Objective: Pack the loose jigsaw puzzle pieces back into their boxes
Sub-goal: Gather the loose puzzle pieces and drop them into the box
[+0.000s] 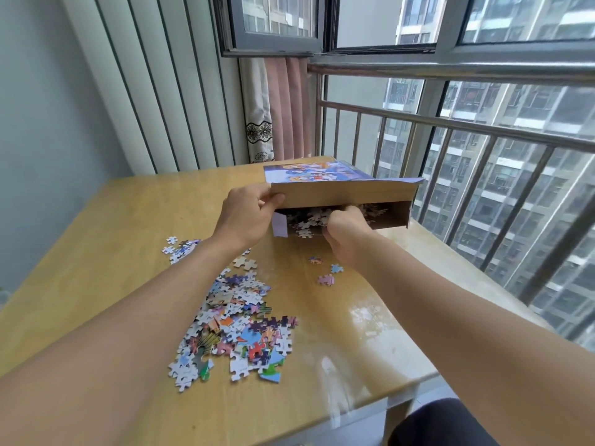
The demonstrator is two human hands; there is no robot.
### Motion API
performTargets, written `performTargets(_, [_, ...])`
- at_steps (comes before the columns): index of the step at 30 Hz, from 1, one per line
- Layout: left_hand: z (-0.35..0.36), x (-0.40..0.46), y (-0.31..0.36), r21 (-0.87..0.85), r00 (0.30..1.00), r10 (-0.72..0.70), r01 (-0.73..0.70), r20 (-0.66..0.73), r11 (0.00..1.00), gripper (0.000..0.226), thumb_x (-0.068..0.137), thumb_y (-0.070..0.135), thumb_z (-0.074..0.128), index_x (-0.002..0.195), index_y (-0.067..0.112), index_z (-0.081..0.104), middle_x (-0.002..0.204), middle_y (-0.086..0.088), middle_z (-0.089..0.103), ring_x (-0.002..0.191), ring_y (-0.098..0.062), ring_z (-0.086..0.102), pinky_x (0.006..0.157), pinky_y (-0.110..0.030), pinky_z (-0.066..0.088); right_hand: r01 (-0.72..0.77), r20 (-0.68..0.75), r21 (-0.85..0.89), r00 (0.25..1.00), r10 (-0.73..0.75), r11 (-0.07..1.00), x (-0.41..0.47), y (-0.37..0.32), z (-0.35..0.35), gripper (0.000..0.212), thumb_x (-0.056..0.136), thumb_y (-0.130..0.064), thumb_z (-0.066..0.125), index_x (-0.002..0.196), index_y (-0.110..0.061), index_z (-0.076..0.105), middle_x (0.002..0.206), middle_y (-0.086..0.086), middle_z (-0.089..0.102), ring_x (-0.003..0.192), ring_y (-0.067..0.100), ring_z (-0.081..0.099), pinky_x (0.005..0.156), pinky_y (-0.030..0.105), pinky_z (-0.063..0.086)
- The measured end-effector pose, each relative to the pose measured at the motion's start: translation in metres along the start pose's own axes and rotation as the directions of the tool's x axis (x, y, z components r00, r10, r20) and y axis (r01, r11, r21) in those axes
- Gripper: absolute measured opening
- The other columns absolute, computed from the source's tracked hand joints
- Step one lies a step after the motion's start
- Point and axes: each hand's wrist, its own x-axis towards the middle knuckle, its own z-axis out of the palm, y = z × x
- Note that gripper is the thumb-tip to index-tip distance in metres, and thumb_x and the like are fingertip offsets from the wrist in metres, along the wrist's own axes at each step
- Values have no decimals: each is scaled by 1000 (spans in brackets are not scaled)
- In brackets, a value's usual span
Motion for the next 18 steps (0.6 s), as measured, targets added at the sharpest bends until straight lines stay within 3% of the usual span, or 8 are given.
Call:
performTargets(2, [0, 0, 1, 1, 1000, 4, -4, 0, 1000, 21, 97, 29, 61, 108, 17, 74, 95, 1, 74, 77, -16, 60, 68, -27, 38, 20, -32, -229, 999, -28, 973, -3, 2, -7, 26, 98, -2, 45, 76, -15, 40, 79, 4, 43, 68, 19, 45, 61, 28, 41])
performTargets(4, [-1, 1, 2, -15, 1000, 4, -4, 0, 1000, 22, 97, 29, 61, 110, 18, 74, 96, 1, 74, 77, -16, 60, 69, -27, 40, 62, -79, -402, 992, -102, 913, -5, 4, -13, 6, 99, -7, 51, 97, -12, 50, 95, 7, 53, 80, 21, 49, 69, 30, 40])
performTargets(5, [-2, 1, 2, -25, 1000, 4, -4, -3, 1000, 22, 97, 29, 61, 110, 18, 74, 96, 1, 74, 77, -16, 61, 69, -28, 42, 123, -60, -497, 983, -176, 859, -2, 6, -15, 12, 99, -8, 53, 111, -10, 54, 105, 9, 57, 89, 23, 51, 74, 30, 40])
performTargets(7, [-2, 2, 3, -31, 1000, 8, -9, -13, 999, 21, 97, 29, 61, 109, 18, 75, 95, 2, 74, 77, -15, 61, 70, -28, 44, 275, 28, -642, 941, -336, 716, 0, 10, -17, 23, 98, -8, 55, 121, -5, 58, 114, 13, 62, 97, 27, 55, 79, 30, 42])
performTargets(10, [-3, 4, 4, -19, 1000, 16, -16, -13, 1000, 21, 97, 29, 61, 107, 17, 75, 93, 2, 74, 76, -15, 62, 70, -30, 46, 440, 177, -728, 861, -476, 526, -1, 14, -19, 22, 96, -9, 59, 117, -7, 64, 115, 12, 67, 107, 32, 59, 85, 31, 45])
performTargets(13, [-2, 4, 3, -3, 1000, 24, -24, -10, 1000, 22, 97, 31, 60, 104, 15, 74, 92, 0, 74, 80, -20, 64, 74, -38, 53, 562, 355, -782, 757, -548, 270, 0, 13, -24, 27, 93, -8, 62, 120, -9, 66, 116, 11, 69, 109, 34, 59, 87, 41, 49])
performTargets(16, [-2, 3, 3, -2, 999, 31, -31, -22, 1000, 22, 98, 31, 59, 105, 16, 74, 92, 0, 74, 80, -21, 64, 76, -40, 53, 606, 514, -795, 693, -506, 21, 3, 11, -32, 26, 98, -16, 56, 124, -13, 61, 118, 8, 65, 101, 36, 62, 76, 44, 52])
performTargets(18, [-1, 3, 4, -3, 999, 30, -30, -30, 1000, 22, 98, 32, 59, 104, 15, 74, 91, 0, 74, 80, -22, 64, 75, -41, 53, 612, 563, -788, 670, -484, -70, 3, 10, -40, 33, 100, -20, 53, 133, -19, 54, 126, 4, 61, 102, 35, 63, 75, 45, 54])
